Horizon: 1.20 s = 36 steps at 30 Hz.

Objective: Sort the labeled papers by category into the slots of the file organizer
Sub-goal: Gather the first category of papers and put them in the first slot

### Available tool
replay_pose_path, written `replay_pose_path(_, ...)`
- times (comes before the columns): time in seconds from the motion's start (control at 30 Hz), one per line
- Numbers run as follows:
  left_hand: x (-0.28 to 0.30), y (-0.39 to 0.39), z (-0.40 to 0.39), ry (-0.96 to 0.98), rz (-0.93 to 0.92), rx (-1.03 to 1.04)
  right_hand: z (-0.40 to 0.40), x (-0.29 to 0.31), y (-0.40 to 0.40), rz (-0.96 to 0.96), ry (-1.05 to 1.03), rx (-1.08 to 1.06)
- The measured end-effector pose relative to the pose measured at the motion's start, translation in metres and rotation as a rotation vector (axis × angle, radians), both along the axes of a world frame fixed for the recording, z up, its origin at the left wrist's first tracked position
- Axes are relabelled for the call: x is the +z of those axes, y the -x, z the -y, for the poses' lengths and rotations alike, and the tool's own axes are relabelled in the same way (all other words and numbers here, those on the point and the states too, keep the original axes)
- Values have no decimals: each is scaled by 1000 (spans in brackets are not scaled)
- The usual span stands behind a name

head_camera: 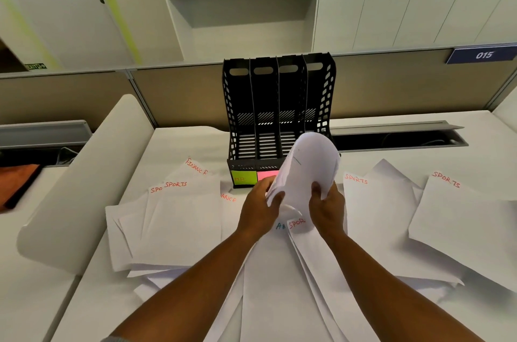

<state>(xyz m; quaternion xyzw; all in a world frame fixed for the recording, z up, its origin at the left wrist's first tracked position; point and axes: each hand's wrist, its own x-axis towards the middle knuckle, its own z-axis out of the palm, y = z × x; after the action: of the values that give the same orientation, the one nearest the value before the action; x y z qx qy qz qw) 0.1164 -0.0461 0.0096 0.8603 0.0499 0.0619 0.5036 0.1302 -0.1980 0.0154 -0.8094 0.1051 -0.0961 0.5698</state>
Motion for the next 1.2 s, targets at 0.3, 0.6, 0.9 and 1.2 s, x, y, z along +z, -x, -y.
replay_pose_path(0.3, 19, -11, -40, 132, 102, 247, -17, 35, -1, 127, 170, 194)
replay_pose_path(0.6, 29, -28, -89, 215, 91, 379, -59, 116, -37, -74, 489, 448)
replay_pose_path(0.9, -20, -19, -104, -263, -314, 285, -80, 155, -49, 57, 131, 214)
replay_pose_path(1.2, -47, -13, -107, -551, -529, 150, -110, 147, -64, 267, -68, 123)
